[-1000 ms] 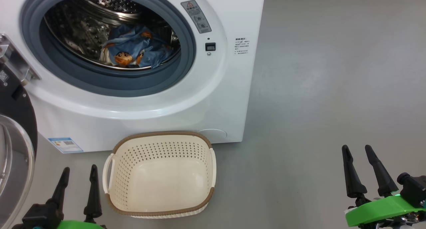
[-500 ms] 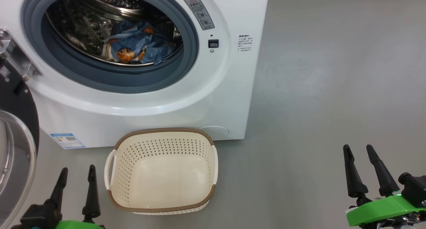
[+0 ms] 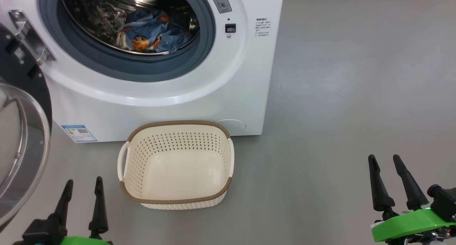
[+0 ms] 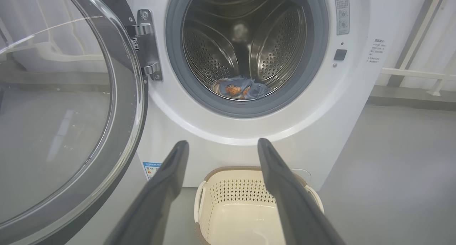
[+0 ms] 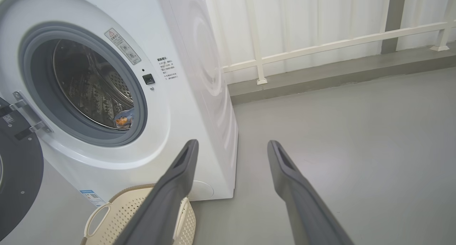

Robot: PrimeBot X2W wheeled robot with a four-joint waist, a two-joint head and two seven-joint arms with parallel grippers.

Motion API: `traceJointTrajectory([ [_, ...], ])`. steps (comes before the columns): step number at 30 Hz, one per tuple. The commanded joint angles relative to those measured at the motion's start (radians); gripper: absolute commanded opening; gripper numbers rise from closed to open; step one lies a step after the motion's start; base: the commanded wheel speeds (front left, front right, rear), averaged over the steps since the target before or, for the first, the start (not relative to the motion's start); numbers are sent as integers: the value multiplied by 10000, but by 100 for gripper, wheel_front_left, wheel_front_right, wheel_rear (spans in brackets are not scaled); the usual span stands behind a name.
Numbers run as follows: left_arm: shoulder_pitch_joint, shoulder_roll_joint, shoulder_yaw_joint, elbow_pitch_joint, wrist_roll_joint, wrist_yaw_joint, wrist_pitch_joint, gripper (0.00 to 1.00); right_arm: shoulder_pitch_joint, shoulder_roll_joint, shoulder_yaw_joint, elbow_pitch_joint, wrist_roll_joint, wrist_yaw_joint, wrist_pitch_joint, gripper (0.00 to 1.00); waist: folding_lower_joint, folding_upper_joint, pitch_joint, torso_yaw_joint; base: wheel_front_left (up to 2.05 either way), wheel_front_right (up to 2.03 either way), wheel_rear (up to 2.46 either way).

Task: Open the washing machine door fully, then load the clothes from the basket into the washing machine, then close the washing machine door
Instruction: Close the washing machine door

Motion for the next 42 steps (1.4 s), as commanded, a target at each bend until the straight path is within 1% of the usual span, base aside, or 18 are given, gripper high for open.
traceJointTrajectory([
  [1,9,143,266,-330,-19,6,-55,100,27,-202,112,-239,-41,56,-51,100,0,0,-7,7,-66,66,0],
  [11,51,66,255,-308,-58,6,-55,100,96,-274,117,-262,-107,56,-51,100,0,0,-81,167,-13,13,0],
  [16,90,3,302,-319,-106,6,-55,100,123,-329,139,-269,-192,56,-51,100,0,0,-111,422,0,0,0],
  [21,176,-74,395,-380,-141,6,-55,100,107,-431,282,-251,-219,56,-51,100,0,0,-144,872,0,0,0],
  [30,399,-174,569,-395,-227,6,-55,100,37,-630,700,-133,-218,56,-51,100,0,0,-315,2126,0,0,0],
  [32,455,-187,590,-393,-255,6,-55,100,20,-686,801,-84,-218,56,-51,100,0,0,-358,2464,0,0,0],
  [33,515,-197,601,-395,-272,6,-55,100,3,-738,893,-37,-217,56,-51,100,0,0,-406,2816,0,0,0],
  [42,772,-218,557,-395,-419,37,-55,100,-7,-945,1175,142,-193,56,-51,100,0,0,-603,4351,0,0,0],
])
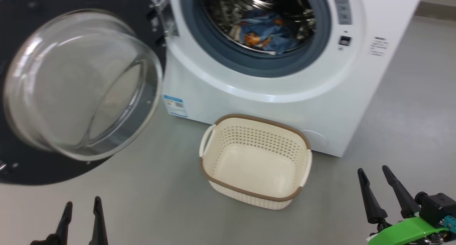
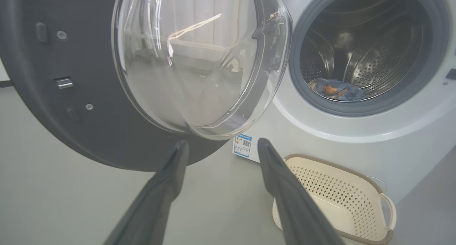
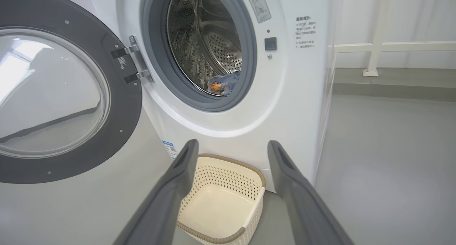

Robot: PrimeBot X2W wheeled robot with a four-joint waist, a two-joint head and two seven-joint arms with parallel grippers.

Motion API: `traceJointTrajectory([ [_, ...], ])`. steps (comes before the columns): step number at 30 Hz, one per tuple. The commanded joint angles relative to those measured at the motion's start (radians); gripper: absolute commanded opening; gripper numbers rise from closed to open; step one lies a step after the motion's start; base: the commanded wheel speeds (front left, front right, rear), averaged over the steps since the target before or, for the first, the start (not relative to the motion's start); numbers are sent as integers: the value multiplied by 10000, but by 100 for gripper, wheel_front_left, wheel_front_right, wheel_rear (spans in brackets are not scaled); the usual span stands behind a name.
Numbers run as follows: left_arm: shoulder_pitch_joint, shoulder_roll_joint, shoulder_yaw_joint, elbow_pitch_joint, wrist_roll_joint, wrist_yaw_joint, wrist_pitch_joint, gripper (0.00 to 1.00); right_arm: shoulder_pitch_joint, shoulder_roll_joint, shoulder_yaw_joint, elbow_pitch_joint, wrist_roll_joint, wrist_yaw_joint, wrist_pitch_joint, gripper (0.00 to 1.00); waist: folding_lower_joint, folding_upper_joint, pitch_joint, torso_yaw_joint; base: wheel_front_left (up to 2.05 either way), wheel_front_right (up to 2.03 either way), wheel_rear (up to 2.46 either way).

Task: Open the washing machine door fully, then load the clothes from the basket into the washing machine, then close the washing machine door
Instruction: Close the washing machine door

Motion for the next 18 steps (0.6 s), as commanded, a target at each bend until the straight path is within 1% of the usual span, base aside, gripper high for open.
traceJointTrajectory([
  [1,-46,96,268,-272,-81,52,-57,100,-143,-250,236,-184,-99,56,-51,100,0,0,-181,888,0,0,0],
  [5,67,95,262,-316,-213,149,-57,100,-181,-270,404,-155,-98,56,-51,100,0,0,-162,1311,0,0,0],
  [10,242,94,431,-609,-481,339,-57,100,-580,-355,881,-11,-39,56,-51,100,0,0,8,1447,0,0,0],
  [18,452,94,547,-1016,-804,583,-57,100,-1040,-484,1347,243,95,56,-51,100,0,0,186,1565,0,0,0],
])
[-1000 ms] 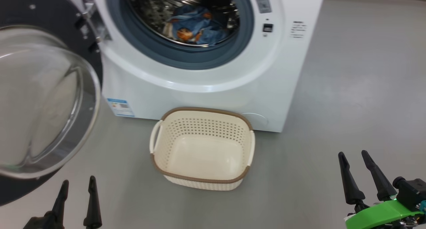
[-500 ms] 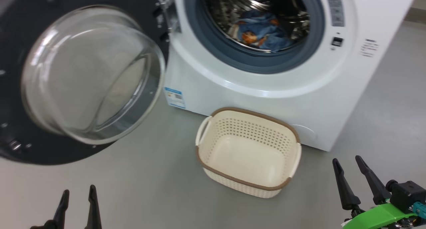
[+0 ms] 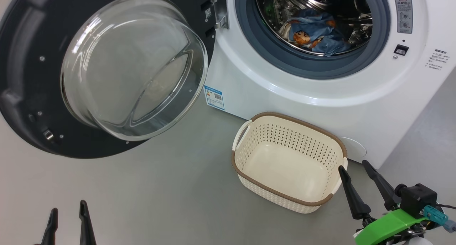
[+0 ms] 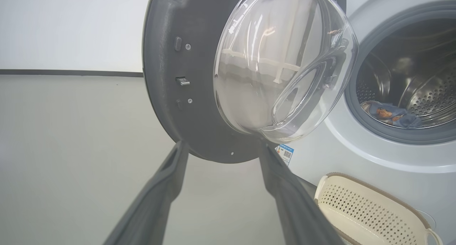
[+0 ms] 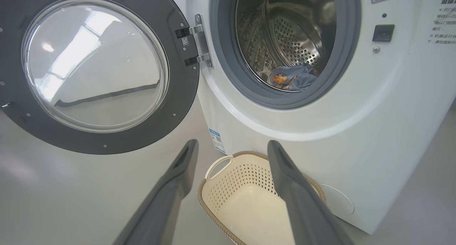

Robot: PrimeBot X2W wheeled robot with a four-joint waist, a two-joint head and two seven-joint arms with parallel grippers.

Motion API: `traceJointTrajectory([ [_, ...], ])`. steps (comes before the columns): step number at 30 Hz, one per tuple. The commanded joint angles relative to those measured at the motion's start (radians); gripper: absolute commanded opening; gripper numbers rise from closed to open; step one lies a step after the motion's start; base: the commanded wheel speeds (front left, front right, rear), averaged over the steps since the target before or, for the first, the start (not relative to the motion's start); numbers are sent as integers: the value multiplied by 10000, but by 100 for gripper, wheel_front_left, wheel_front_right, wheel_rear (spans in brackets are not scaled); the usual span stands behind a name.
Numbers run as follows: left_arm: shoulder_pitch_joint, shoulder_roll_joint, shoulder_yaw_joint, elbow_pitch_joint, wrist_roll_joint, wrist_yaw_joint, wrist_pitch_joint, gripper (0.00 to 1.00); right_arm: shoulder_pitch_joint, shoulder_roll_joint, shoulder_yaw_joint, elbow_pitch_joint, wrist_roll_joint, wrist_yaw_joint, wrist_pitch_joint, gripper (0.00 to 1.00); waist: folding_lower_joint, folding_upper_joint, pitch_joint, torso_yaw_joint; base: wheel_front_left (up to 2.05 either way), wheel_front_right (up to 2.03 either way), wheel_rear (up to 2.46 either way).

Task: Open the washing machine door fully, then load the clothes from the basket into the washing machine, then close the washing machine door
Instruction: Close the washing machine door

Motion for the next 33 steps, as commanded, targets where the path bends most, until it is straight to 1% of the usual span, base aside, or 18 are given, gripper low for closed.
traceJointTrajectory([
  [1,39,102,360,-348,-125,78,-63,100,-364,-203,266,-149,74,54,-51,100,0,0,39,35,0,0,0],
  [7,180,101,408,-531,-290,177,-63,100,-540,-212,440,-36,155,54,-51,100,0,0,31,44,0,0,0],
  [10,135,101,507,-684,-436,122,-63,100,-522,-186,487,-42,172,54,-51,100,0,0,10,28,0,0,0],
  [11,97,101,592,-778,-497,90,-63,92,-501,-167,506,-52,173,54,-51,100,0,0,3,21,0,0,0],
  [12,44,101,712,-881,-523,45,-63,53,-475,-151,522,-63,174,54,-51,100,0,0,0,14,0,0,0],
  [14,-110,101,1030,-1089,-461,-75,-63,25,-423,-118,512,-67,196,54,-51,100,0,0,5,-2,0,0,0],
  [15,-226,120,1202,-1189,-426,-145,-63,7,-397,-102,490,-76,204,54,-51,100,0,0,12,-10,0,0,0],
  [16,-376,185,1383,-1296,-416,-216,-63,0,-369,-85,469,-89,203,54,-51,100,0,0,18,-19,0,0,0],
  [19,-981,482,1964,-1571,-736,-394,-63,0,-275,-33,357,-144,190,54,-51,100,0,0,66,-41,0,0,0],
  [21,-1555,734,2419,-1770,-1289,-472,-63,0,-208,-4,253,-192,165,54,-51,100,0,0,118,-47,0,0,0],
  [24,-2369,1476,2830,-1679,-2064,-517,-63,0,-126,39,122,-277,102,54,-51,100,0,0,260,-65,0,0,0],
  [28,-3550,2803,2633,-663,-3674,-525,-63,0,-101,69,-47,-393,-12,54,-51,100,0,0,554,-60,0,0,0],
  [30,-4260,3204,2552,169,-5083,-526,0,0,-99,55,-144,-449,-52,54,-51,100,0,0,704,-45,0,0,0],
  [31,-4562,3522,2460,621,-5562,-526,111,0,-105,43,-188,-480,-75,54,-51,100,0,0,793,-40,0,0,0],
  [33,-5250,3951,2296,1461,-6787,-527,530,0,-117,18,-249,-536,-130,54,-51,100,0,0,943,-43,0,0,0],
])
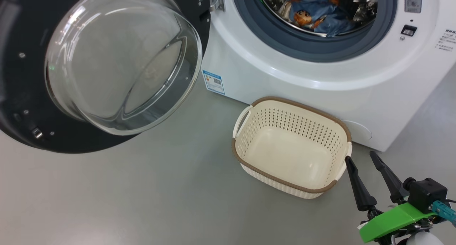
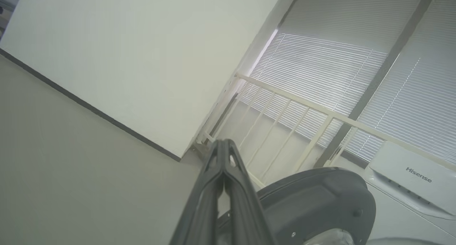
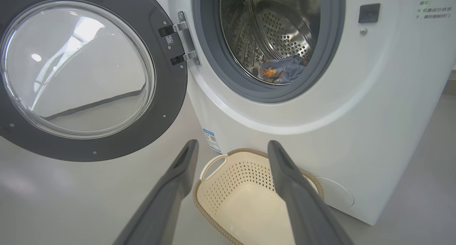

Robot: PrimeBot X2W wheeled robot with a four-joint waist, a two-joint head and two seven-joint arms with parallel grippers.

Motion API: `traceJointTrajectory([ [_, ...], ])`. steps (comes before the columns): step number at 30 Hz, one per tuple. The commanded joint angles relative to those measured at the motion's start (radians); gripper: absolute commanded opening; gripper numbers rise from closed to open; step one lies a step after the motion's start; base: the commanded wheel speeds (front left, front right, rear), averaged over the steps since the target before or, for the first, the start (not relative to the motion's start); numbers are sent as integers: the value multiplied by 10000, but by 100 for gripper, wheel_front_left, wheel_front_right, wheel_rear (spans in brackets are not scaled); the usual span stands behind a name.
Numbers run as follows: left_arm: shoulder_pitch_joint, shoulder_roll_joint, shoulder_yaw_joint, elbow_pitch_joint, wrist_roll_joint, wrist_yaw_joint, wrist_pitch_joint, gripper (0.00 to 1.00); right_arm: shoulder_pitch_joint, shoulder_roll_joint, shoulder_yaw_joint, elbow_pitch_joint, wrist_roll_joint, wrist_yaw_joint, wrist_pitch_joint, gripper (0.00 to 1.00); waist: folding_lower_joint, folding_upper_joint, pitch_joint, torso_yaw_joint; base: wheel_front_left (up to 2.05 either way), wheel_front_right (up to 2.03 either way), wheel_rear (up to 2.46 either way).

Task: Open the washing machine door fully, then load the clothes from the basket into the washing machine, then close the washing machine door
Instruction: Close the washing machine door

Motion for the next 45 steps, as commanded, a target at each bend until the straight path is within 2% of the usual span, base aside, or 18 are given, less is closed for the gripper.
traceJointTrajectory([
  [1,-731,1029,79,409,-734,-32,403,0,-39,-87,153,-292,-117,54,-51,100,0,-1,283,-27,0,0,0],
  [3,-1278,1397,-23,1073,-1775,-33,873,0,-108,-122,157,-325,-150,54,-51,100,0,-1,442,-110,0,0,0],
  [6,-1803,1968,-174,1917,-2763,-33,1473,0,-231,-192,173,-349,-179,54,-51,100,0,-1,672,-235,0,0,0],
  [10,-2380,2265,-245,2712,-4199,-33,2712,0,-316,-286,121,-368,-202,54,-51,100,0,-1,932,-307,0,0,0],
  [11,-2380,2265,-245,2712,-4199,-33,2712,0,-316,-286,121,-368,-202,54,-51,100,0,-1,932,-307,0,0,0],
  [15,-2686,2582,-382,3284,-4983,-34,3835,0,-372,-400,63,-423,-221,54,-51,100,0,-1,1178,-331,0,0,0],
  [19,-2848,2850,-582,3653,-5210,-34,4396,0,-415,-497,54,-481,-250,54,-51,100,0,-1,1353,-348,0,0,0],
  [28,-2799,2893,-1018,3659,-5595,-34,5296,0,-369,-732,38,-564,-292,54,-51,100,0,-1,1603,-278,0,0,0],
  [45,-2458,2854,-1518,3453,-5680,-34,5255,0,-388,-906,152,-664,-291,54,-51,100,0,-1,1807,-400,0,0,0],
])
